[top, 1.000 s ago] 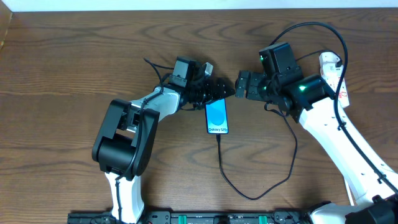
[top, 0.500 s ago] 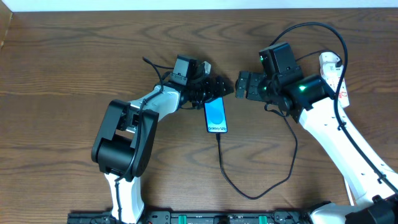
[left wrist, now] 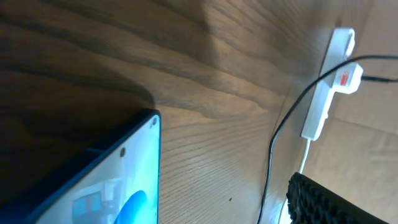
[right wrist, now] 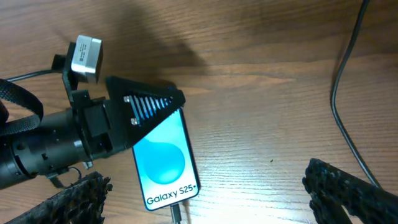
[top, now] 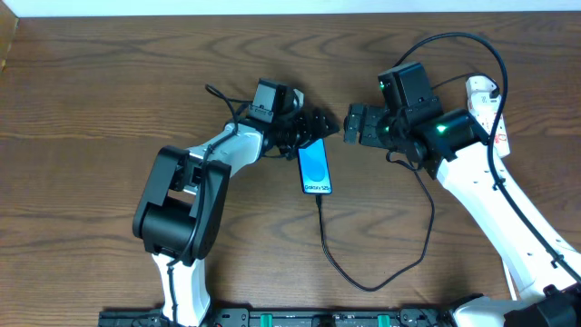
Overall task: Plug charger to phone and switch on socket
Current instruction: 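Open the left gripper and lift it off the phone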
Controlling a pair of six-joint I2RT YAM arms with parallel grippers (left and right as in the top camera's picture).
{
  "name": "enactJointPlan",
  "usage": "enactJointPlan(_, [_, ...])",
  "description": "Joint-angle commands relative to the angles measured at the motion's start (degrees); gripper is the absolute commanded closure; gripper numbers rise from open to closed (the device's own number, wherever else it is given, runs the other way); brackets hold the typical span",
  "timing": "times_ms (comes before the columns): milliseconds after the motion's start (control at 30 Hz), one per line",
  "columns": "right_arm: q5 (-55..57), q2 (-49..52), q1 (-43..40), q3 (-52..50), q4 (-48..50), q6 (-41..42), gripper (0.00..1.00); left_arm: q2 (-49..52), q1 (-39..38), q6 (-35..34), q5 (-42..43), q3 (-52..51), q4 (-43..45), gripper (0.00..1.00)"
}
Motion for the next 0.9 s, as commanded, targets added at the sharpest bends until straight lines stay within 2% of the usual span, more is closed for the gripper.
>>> enactJointPlan(0, [0.92, -0.42, 0.39, 0.42, -0.28, -0.74, 0.01, 3.43, 0.39, -2.95, -8.92, -2.6, -2.91, 0.09])
enactJointPlan(333, [0.9, -0.42, 0.39, 0.42, -0.26, -0.74, 0.01, 3.43, 0.39, -5.14, -8.94, -2.56, -4.17, 0.09])
enactJointPlan(867, [0.9, -0.42, 0.39, 0.42, -0.26, -0.72, 0.01, 1.68, 0.39, -4.07, -10.64, -2.45, -8.17, 0.09])
